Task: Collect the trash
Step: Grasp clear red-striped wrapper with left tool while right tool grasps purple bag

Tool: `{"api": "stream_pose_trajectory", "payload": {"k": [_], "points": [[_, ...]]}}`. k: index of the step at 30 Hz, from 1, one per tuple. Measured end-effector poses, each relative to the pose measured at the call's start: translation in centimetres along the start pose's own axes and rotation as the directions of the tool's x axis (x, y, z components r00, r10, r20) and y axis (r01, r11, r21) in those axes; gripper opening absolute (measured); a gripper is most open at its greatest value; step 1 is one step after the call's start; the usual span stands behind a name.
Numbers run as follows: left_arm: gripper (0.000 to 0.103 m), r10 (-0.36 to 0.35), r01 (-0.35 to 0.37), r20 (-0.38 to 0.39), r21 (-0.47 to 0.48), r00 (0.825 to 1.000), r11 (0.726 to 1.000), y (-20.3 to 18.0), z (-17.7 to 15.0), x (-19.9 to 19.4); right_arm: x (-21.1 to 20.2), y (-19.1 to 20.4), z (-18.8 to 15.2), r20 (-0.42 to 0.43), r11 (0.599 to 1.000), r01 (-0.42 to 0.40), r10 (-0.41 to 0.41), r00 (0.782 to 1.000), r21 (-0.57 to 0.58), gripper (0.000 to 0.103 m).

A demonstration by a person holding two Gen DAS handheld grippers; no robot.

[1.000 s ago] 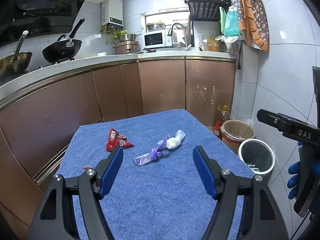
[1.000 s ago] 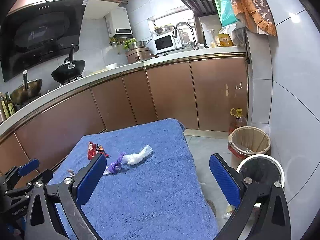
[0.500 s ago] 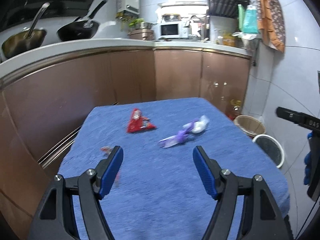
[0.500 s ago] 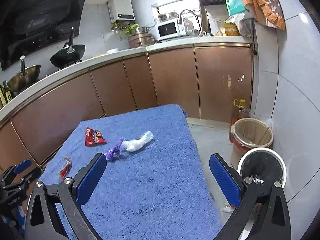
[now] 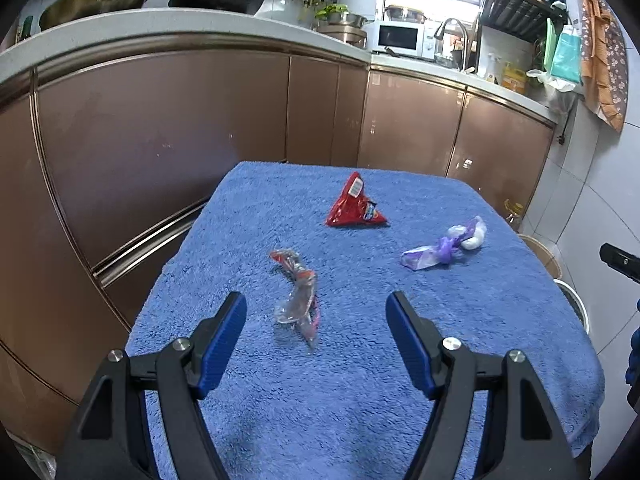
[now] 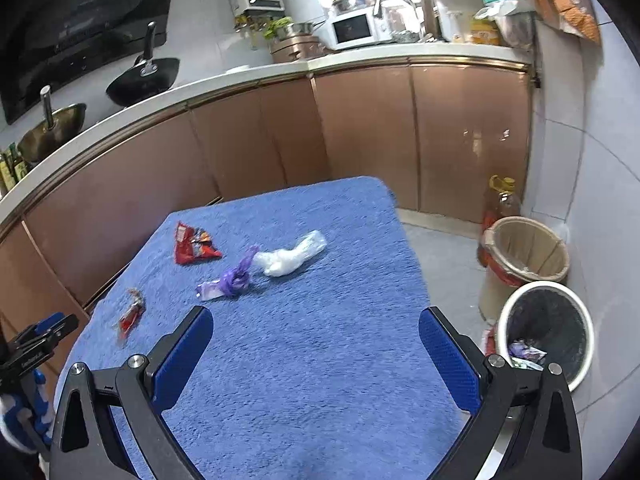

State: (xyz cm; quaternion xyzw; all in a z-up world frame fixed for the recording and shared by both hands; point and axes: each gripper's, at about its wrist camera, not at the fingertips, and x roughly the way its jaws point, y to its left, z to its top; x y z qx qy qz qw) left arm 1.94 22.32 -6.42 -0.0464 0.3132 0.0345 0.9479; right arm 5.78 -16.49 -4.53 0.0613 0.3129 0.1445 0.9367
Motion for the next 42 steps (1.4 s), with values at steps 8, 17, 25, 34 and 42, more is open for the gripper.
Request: {"api": "stream_pose_trajectory", "payload": {"k": [8, 17, 25, 34, 42], "points": [[0.071, -0.015, 0.015, -0.052, -0.005, 0.999, 1.000, 0.7, -0.2, 3.3, 3.7, 1.7, 0.3, -0.083, 0.994, -0.097, 0.093, 0.992, -0.048, 0.096], [0.070, -0.036, 0.036, -0.097, -0.007, 0.995, 0.999, 1.2, 0.4, 6.9, 9.9, 3.9, 0.8, -0.196, 0.971, -0.236, 0.225, 0.954, -0.034, 0.080], [0.070, -0.050, 0.048, -0.132, -0.020, 0.990, 0.999, 1.6, 0.9, 9.9, 16.3, 6.4, 1.3, -0.274, 0.947, -0.316, 0.292, 0.916, -0.049, 0.072], [0.060, -0.059, 0.056, -0.154, -0.024, 0.986, 0.998, 1.6, 1.2, 12.1, 20.4, 7.0, 1.8, -0.305, 0.938, -0.346, 0.322, 0.896, -0.028, 0.070], [0.035, -0.111, 0.102, -0.196, -0.056, 0.974, 0.993, 2.0, 0.7, 13.4, 22.1, 7.3, 1.7, -0.327, 0.940, -0.341, 0.315, 0.891, -0.023, 0.062]]}}
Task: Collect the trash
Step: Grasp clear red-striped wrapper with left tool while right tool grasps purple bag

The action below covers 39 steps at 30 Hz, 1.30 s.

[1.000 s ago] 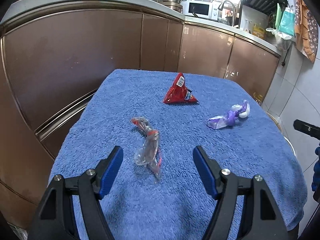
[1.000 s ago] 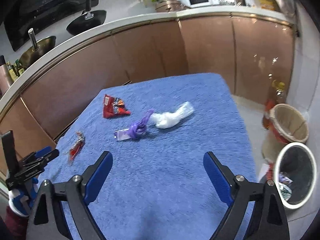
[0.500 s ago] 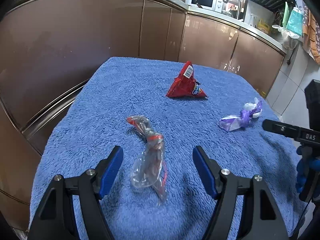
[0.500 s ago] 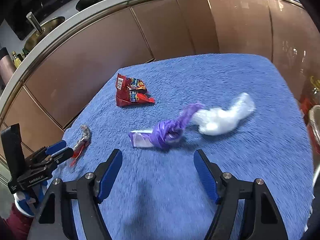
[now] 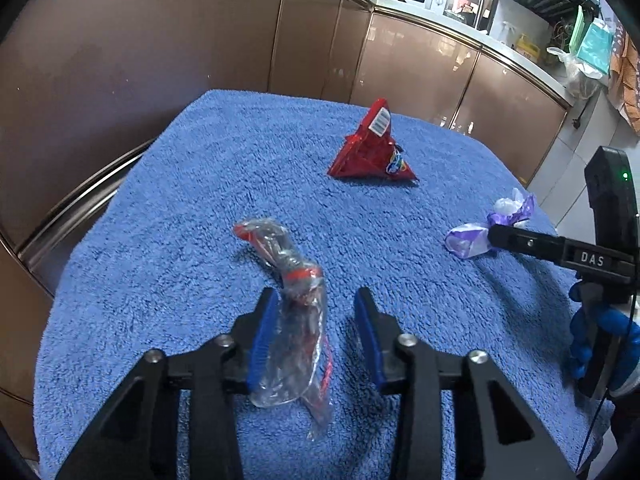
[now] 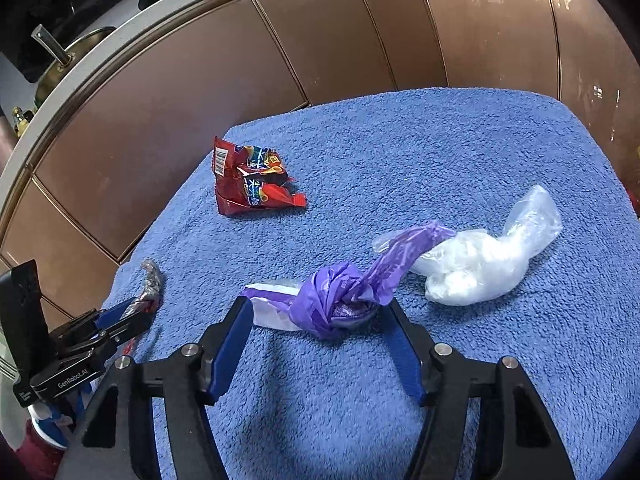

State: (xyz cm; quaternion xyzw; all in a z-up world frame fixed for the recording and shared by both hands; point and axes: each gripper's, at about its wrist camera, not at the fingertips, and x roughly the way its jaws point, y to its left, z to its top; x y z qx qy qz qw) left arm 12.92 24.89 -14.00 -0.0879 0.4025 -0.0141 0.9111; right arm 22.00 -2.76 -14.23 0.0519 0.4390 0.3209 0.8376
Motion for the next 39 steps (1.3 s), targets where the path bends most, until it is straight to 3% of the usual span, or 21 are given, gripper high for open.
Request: {"api": "stream_pose_trajectory", "payload": {"k": [14, 16, 22, 31, 39], "points": [[0.030, -0.026, 0.026, -0.019, -0.006, 0.999, 1.000, 0.0, -0.3, 0.7, 1.2, -0.4, 0.7, 0.022, 0.998, -0.027, 0.025, 0.999, 0.064, 0.056], [0.030, -0.026, 0.026, -0.019, -0.005, 0.999, 1.000, 0.0, -0.2, 0.7, 1.3, -0.6, 0.9, 0.026, 0.996, -0.034, 0.031, 0.999, 0.082, 0.047], [0.029, -0.025, 0.025, -0.020, -0.006, 0.999, 1.000, 0.0, -0.2, 0.7, 1.7, -0.8, 1.2, 0.028, 0.995, -0.026, 0.023, 0.999, 0.095, 0.042], [0.017, -0.027, 0.027, -0.019, -0.016, 0.999, 1.000, 0.3, -0.3, 0.6, 1.4, -0.6, 1.1, 0.042, 0.996, -0.048, 0.045, 0.998, 0.081, 0.036], [0.012, 0.015, -0.015, 0.012, 0.001, 1.000, 1.000, -0.2, -0.6, -0.4, -0.6, 0.5, 0.4, 0.062, 0.995, -0.077, 0.074, 0.995, 0.057, 0.035]]}}
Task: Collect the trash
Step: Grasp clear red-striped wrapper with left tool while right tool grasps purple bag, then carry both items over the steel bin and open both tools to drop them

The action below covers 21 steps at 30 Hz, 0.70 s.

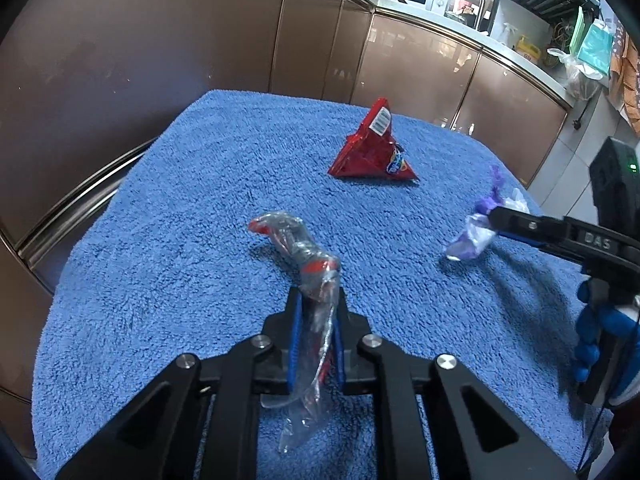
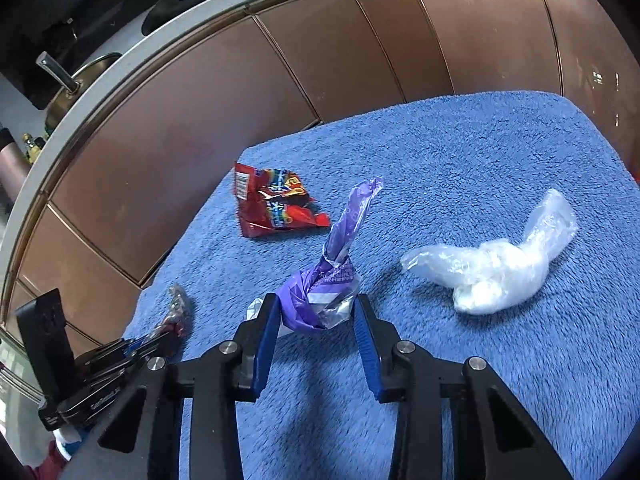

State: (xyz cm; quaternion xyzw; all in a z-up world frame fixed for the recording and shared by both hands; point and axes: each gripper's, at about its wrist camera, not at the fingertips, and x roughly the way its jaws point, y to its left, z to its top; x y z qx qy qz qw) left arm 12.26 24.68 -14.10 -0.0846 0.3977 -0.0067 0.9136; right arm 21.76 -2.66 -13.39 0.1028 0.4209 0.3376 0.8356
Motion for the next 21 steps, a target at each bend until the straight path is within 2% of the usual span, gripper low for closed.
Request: {"api": "stream_pose_trajectory", "payload": {"k": [9, 21], "points": [[0.012, 0.012, -0.012, 0.004, 0.006, 1.000, 1.000, -0.8, -0.7, -2.0, -4.9, 0.2, -1.0, 0.062, 1.000, 0.008, -0.008, 0.998, 0.002, 0.035], [0.012, -0.011, 0.007, 0.076, 0.053, 0.997, 0.999, -3.7, -0.1, -7.3, -14.2, -0.4, -3.7, 0.178, 0.997, 0.077, -0.079, 0.981, 0.017, 0.035]]}}
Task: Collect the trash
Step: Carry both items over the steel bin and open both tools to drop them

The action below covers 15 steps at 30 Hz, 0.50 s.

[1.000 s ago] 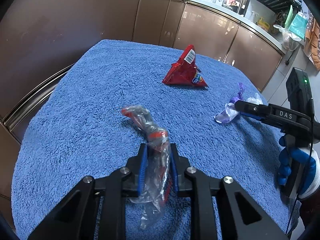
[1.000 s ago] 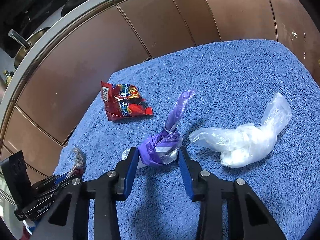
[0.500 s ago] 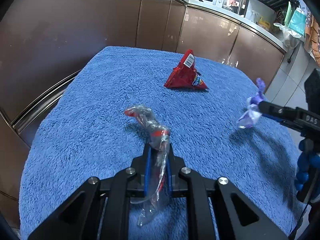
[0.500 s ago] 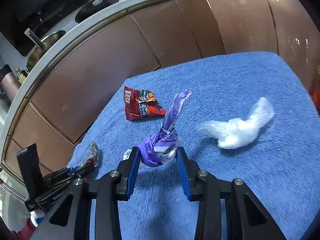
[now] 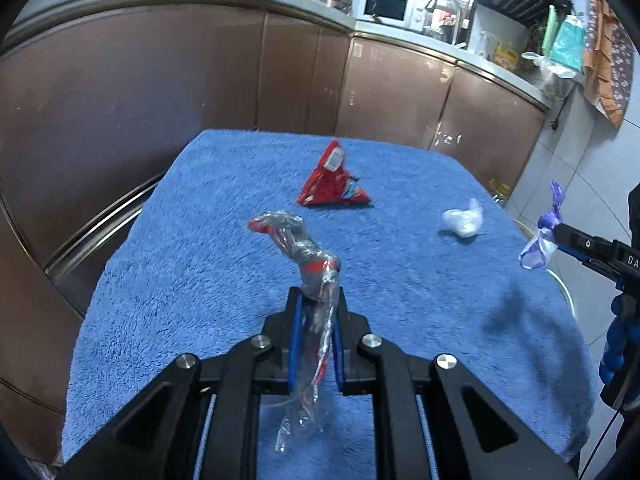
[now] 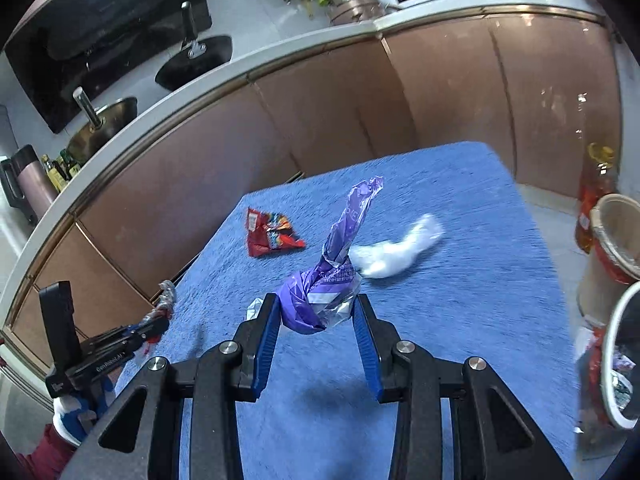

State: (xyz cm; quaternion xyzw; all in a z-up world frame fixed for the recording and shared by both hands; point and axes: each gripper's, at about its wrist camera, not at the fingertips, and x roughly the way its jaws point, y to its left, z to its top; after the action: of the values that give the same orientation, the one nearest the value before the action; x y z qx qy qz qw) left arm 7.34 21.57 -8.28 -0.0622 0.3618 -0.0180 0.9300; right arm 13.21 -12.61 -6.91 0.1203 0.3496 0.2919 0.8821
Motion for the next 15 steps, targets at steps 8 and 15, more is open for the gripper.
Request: {"api": "stream_pose_trajectory", "payload": {"k": [8, 15], "points": [[0.012, -0.057, 0.054, 0.036, 0.070, 0.998, 0.996, -4.1, 0.9, -2.4, -6.7, -2.8, -1.2, 0.097, 0.995, 0.081, -0.086, 0.992, 0.057, 0.035], [0.012, -0.102, 0.094, 0.054, 0.144, 0.993, 0.985, -8.1, 1.3, -3.8, -11.8, -5.0, -2.2, 0.170, 0.985, 0.132, -0.150, 0.974, 0.113, 0.035]]}}
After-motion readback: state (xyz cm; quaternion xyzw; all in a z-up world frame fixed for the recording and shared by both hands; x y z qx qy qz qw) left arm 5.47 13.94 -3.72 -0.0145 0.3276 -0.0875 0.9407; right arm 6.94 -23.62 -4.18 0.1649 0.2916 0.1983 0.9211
